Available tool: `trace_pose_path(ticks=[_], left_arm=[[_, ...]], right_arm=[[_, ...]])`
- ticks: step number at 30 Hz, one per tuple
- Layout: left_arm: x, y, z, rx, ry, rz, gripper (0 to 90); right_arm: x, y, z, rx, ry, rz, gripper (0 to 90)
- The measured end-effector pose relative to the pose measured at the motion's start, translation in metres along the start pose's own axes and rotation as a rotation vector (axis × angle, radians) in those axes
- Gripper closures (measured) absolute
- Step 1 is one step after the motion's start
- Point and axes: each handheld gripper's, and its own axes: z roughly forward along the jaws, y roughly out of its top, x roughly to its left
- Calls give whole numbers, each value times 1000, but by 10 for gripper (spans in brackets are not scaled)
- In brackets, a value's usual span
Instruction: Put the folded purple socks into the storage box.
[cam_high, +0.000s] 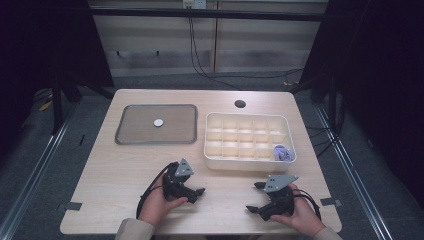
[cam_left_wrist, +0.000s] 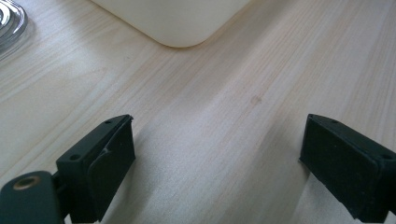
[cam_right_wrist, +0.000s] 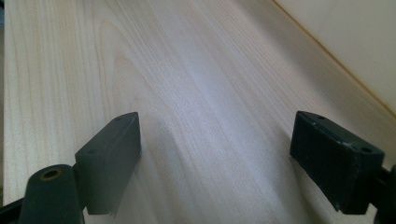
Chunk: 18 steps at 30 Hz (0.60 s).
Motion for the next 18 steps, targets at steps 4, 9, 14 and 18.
trace_pose_path(ticks=[4, 9, 14, 18], left_arm=[[0, 0, 0, 1, 0, 0, 92], [0, 0, 0, 3, 1, 0, 92], [0, 0, 0, -1, 2, -2, 92], [0, 0, 0, -1, 2, -2, 92]], right_arm=[[0, 0, 0, -1, 0, -1, 160], [0, 0, 0, 0, 1, 0, 160], [0, 0, 0, 0, 1, 0, 160], [0, 0, 0, -1, 1, -1, 160]])
